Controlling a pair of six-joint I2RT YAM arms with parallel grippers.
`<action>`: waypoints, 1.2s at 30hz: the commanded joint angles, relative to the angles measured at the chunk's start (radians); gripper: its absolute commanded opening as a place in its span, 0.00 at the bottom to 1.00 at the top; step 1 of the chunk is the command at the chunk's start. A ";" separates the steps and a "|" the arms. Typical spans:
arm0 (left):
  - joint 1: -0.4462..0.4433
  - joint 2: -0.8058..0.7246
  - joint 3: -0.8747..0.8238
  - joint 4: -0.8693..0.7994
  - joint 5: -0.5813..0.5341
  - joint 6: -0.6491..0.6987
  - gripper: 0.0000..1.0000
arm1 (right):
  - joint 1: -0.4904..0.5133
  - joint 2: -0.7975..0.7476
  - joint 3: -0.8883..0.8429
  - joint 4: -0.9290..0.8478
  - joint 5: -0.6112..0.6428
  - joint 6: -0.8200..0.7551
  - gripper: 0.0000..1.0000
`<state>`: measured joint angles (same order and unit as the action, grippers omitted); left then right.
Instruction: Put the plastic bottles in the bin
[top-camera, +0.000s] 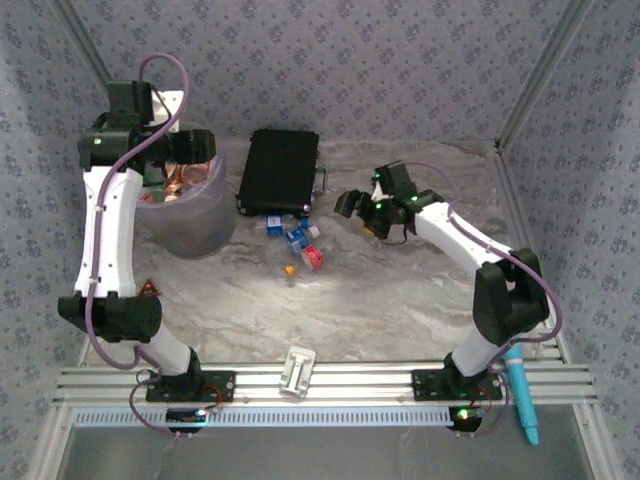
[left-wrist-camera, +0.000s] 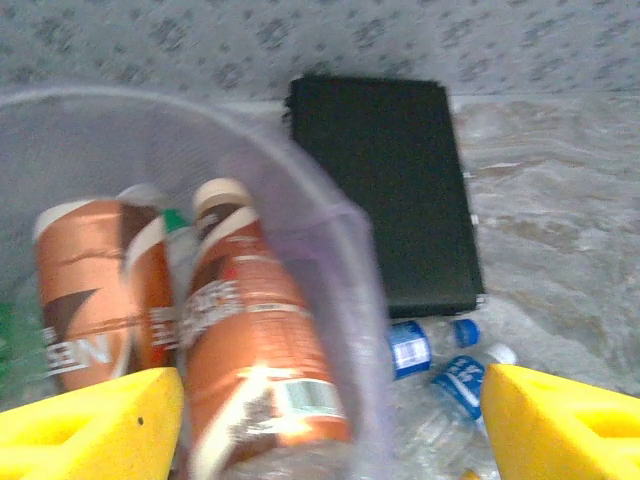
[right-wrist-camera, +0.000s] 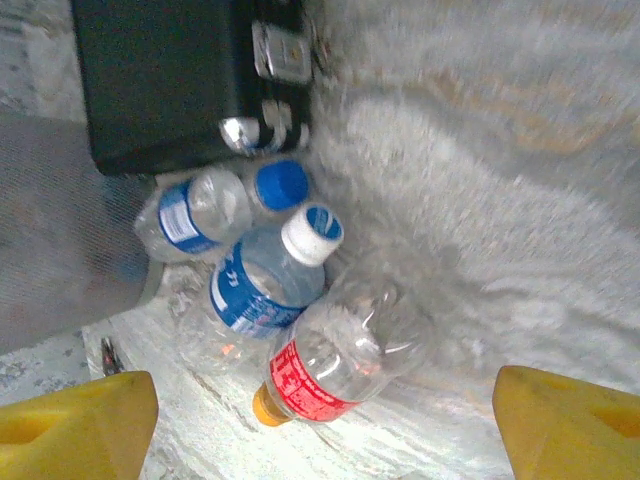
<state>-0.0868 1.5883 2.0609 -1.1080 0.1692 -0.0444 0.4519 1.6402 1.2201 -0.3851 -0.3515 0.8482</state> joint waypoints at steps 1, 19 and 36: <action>-0.091 -0.061 0.012 0.013 -0.044 -0.012 0.78 | 0.056 0.039 -0.067 0.068 0.067 0.170 0.88; -0.502 -0.121 -0.515 0.243 -0.051 -0.205 0.78 | 0.013 0.069 -0.162 0.162 0.109 0.234 0.90; -0.732 0.257 -0.693 0.514 -0.263 -0.275 0.89 | -0.236 -0.232 -0.240 0.020 0.099 0.052 0.91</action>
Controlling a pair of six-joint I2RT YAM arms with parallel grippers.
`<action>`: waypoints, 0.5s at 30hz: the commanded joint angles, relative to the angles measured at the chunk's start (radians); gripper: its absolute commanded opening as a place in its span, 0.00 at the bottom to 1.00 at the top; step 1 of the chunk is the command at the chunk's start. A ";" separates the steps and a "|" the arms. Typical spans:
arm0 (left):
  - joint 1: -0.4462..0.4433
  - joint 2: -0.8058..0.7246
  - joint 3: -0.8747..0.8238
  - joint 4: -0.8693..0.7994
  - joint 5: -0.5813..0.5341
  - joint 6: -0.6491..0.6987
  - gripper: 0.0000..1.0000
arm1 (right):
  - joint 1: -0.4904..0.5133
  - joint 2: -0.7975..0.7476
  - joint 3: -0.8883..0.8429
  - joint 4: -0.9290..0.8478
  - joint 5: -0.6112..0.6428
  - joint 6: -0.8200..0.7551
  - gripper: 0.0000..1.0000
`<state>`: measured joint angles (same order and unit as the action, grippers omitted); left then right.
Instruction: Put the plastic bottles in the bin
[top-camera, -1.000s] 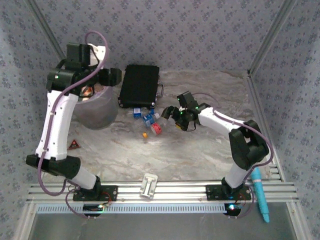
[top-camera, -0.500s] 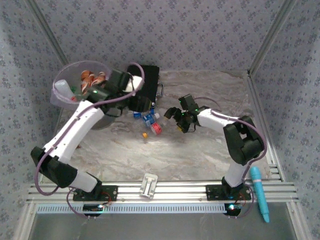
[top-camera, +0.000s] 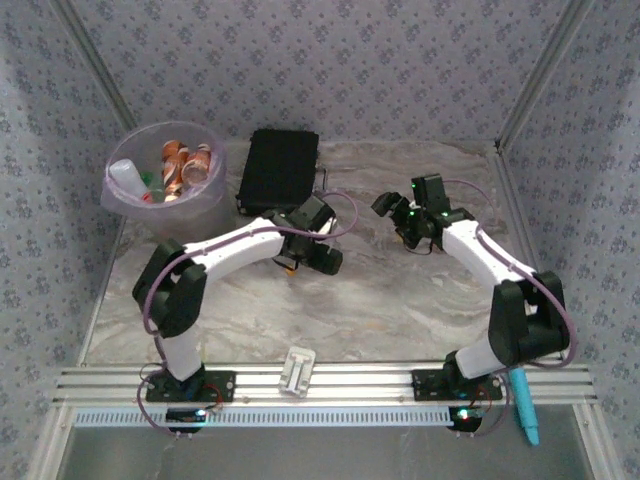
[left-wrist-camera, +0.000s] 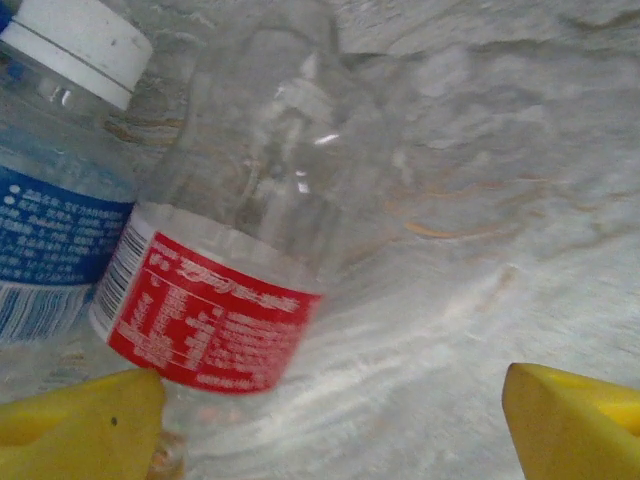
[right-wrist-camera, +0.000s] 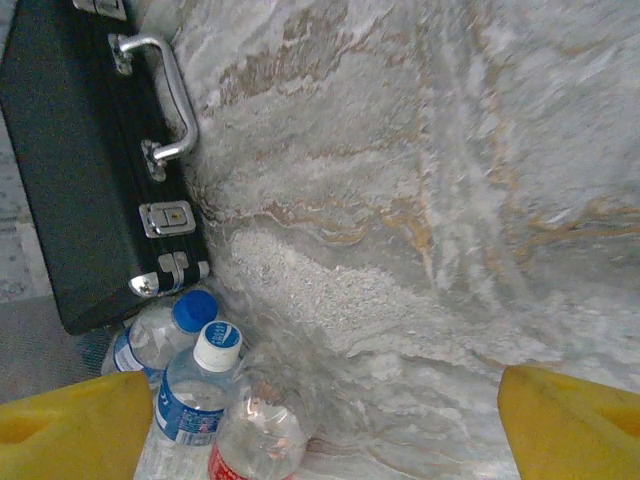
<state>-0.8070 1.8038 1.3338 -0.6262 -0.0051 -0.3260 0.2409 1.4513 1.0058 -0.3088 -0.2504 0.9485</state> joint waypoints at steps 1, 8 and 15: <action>-0.020 0.056 0.035 0.041 -0.115 0.016 0.89 | -0.036 -0.053 -0.033 -0.060 -0.005 -0.052 0.91; -0.031 0.148 0.036 0.103 -0.149 0.015 0.89 | -0.094 -0.095 -0.067 -0.069 -0.042 -0.063 0.89; -0.031 0.171 0.047 0.153 -0.149 0.001 0.82 | -0.104 -0.100 -0.073 -0.067 -0.055 -0.065 0.89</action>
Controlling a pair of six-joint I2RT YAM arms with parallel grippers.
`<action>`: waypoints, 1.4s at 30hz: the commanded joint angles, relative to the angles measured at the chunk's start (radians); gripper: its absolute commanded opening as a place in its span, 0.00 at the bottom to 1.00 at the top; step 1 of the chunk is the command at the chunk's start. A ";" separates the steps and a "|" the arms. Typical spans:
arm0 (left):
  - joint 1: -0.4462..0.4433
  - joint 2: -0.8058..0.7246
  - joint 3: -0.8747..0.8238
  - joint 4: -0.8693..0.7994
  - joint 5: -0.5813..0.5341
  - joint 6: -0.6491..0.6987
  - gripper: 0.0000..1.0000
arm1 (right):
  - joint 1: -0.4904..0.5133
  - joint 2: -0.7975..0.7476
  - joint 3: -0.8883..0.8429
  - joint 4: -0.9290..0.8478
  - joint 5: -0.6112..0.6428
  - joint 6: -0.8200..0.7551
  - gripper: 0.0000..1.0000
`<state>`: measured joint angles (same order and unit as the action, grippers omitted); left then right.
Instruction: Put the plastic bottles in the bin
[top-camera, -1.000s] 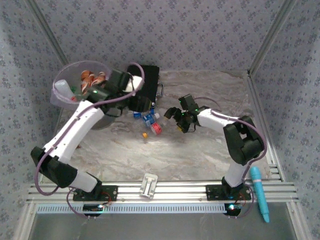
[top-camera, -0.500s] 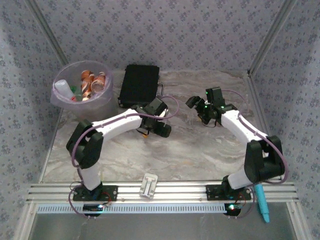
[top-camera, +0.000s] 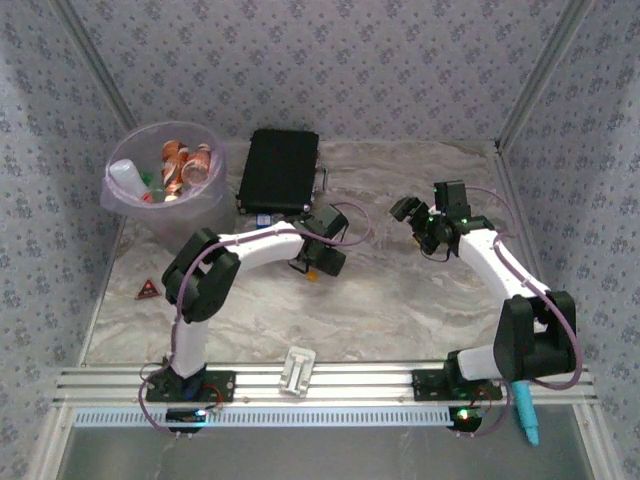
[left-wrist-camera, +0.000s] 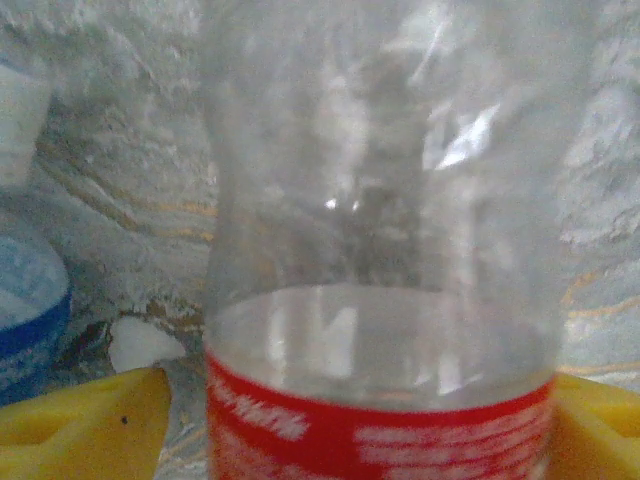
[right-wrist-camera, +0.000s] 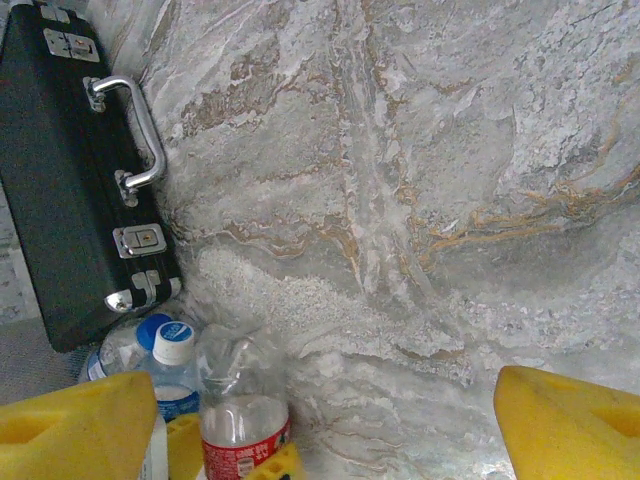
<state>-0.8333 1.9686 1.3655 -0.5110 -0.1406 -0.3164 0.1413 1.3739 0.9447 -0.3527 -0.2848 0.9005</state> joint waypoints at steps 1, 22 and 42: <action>-0.005 0.014 0.019 0.043 -0.012 -0.010 0.80 | -0.005 -0.023 -0.012 -0.024 -0.020 -0.017 0.89; 0.024 -0.183 0.309 -0.161 0.098 0.048 0.52 | -0.034 -0.016 0.052 -0.075 -0.008 -0.079 0.89; 0.803 -0.521 0.700 -0.705 0.029 0.130 0.41 | -0.025 0.088 0.050 -0.016 -0.074 -0.104 0.89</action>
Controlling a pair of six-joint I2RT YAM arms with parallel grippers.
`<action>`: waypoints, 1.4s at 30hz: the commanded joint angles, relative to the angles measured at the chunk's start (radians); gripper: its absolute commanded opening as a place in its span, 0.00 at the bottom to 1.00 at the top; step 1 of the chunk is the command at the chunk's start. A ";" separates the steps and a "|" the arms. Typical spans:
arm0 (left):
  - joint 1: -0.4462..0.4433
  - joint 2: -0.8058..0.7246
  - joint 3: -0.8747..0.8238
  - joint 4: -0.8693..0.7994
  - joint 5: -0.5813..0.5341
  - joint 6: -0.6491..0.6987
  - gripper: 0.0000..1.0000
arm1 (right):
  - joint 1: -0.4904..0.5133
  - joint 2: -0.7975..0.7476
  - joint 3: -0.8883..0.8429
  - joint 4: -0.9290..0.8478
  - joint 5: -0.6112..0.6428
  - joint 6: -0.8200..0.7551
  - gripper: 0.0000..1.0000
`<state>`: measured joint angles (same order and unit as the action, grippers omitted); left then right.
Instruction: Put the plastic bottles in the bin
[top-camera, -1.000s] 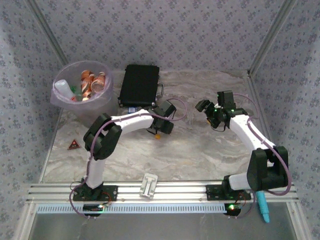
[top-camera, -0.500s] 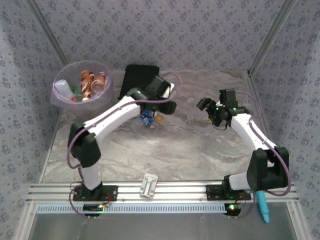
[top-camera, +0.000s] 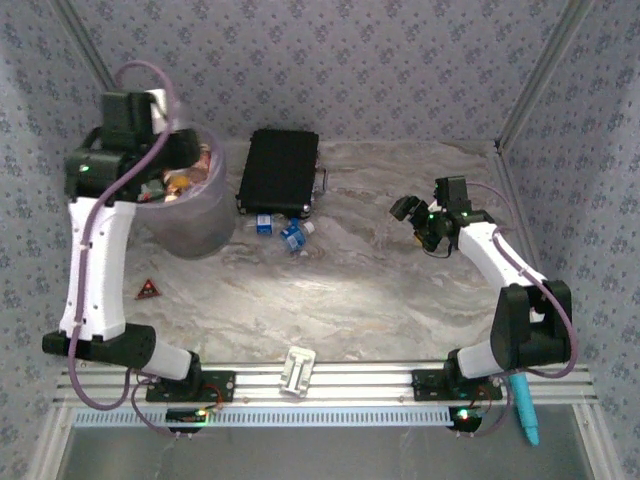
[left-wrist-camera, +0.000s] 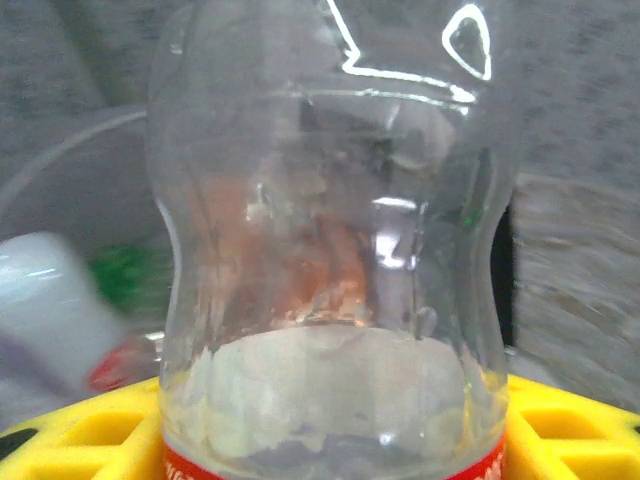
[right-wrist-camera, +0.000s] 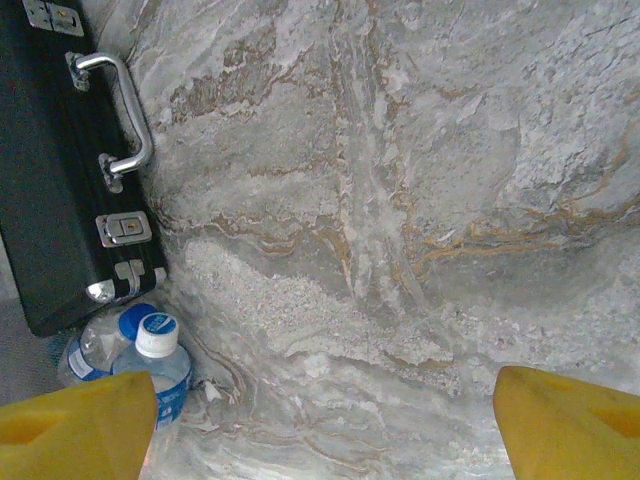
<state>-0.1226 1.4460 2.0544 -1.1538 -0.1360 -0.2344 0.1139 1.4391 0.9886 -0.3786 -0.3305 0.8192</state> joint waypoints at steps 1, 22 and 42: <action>0.134 0.013 0.013 -0.055 0.046 0.050 0.41 | 0.003 0.029 0.008 0.008 -0.034 -0.027 0.89; 0.320 0.457 0.369 -0.125 0.142 0.154 0.55 | 0.004 0.045 0.004 -0.006 -0.048 -0.045 0.89; 0.137 0.355 0.382 -0.182 0.056 0.207 0.78 | 0.007 0.024 0.005 -0.032 -0.037 -0.048 0.89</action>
<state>0.1196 1.8965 2.4260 -1.2884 -0.0483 -0.0658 0.1165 1.4780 0.9882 -0.3782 -0.3641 0.7914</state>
